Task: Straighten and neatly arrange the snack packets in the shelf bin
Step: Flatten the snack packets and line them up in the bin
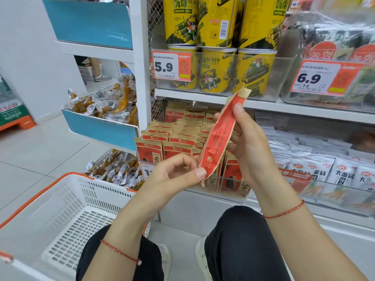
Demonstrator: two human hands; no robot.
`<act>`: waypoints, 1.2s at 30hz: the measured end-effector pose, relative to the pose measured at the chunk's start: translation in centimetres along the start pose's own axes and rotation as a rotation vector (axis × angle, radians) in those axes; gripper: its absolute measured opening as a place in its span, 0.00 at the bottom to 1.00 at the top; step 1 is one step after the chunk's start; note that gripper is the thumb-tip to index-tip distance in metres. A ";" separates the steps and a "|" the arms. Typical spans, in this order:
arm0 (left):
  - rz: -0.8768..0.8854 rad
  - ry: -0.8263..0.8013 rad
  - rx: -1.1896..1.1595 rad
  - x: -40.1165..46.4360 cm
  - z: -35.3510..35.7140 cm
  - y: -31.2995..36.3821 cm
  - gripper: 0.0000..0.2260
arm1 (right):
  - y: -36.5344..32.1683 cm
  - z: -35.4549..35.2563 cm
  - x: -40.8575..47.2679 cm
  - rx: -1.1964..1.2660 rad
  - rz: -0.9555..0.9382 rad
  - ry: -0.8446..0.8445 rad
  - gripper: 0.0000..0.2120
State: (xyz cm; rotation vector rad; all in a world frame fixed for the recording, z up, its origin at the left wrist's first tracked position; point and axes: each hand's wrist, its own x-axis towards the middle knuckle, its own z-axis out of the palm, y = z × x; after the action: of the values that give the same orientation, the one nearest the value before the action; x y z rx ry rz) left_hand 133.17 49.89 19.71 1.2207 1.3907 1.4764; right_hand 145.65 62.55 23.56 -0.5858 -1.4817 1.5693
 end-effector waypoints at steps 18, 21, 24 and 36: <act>0.107 0.225 -0.035 1.1 0.6 0.6 0.14 | 1.1 -0.2 -1.0 -0.140 0.029 -0.393 0.30; 0.104 0.216 -0.040 1.2 0.4 0.5 0.14 | 1.0 -0.1 -0.8 -0.152 0.030 -0.412 0.30; 0.100 0.199 -0.046 1.3 -0.1 0.3 0.13 | 1.1 0.0 -0.7 -0.168 0.033 -0.426 0.30; 0.035 0.181 -0.121 1.3 -0.8 -0.3 0.25 | 1.7 0.5 -0.9 -0.101 0.012 -0.383 0.31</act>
State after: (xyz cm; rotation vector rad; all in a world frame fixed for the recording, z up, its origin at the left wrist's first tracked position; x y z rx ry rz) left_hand 132.06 51.00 19.66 1.0625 1.3799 1.7052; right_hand 145.25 61.67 21.77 -0.3618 -1.8520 1.6895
